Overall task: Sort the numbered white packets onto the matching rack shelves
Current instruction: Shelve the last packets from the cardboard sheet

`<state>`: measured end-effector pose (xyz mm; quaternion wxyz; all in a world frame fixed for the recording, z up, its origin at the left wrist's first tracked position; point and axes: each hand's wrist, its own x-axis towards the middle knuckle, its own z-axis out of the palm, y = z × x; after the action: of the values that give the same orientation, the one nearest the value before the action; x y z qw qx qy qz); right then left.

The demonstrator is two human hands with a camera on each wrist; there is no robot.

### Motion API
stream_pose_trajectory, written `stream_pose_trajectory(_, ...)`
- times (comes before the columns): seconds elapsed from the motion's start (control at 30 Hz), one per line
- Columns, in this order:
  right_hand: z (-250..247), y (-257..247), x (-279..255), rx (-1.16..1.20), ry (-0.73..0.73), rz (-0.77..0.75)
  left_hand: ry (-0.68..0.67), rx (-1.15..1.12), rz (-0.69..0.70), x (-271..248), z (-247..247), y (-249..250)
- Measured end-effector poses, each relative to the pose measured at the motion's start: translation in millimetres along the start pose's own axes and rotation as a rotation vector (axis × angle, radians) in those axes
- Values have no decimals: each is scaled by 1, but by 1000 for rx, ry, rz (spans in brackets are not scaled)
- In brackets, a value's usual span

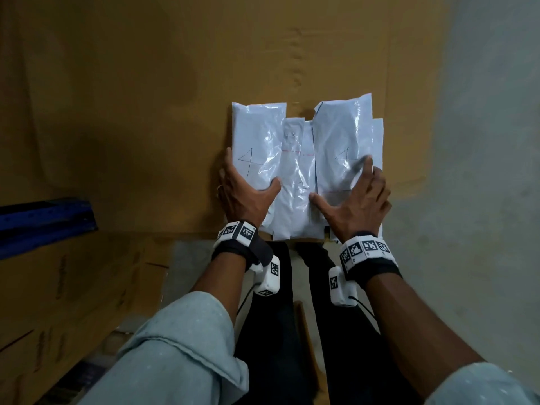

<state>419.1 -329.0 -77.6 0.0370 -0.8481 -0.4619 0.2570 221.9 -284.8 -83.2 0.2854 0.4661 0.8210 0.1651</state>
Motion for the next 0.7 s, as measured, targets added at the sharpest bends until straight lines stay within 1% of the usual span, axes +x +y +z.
stream_pose_trajectory(0.07, 2, -1, 3, 51, 30, -10, 32, -14, 29, 0, -2, 1)
stream_pose_trajectory(0.2, -3, 0, 4, 248, 125, -58, 91, -31, 53, -2, -9, 2)
stream_pose_trajectory(0.27, -9, -3, 1, 299, 123, -53, 104, -39, 61, -5, -14, 5)
stream_pose_trajectory(0.37, -24, -10, -8, 312, 120, -34, 115, -42, 66, -16, -28, 11)
stream_pose_trajectory(0.43, -38, -20, -16, 347, 125, -16, 121, -43, 69, -25, -42, 18)
stream_pose_trajectory(0.53, -65, -42, -32, 394, 119, -31, 140, -44, 77, -38, -72, 32)
stream_pose_trajectory(0.7, -110, -77, -61, 489, 116, -110, 217, -38, 102, -58, -130, 49)
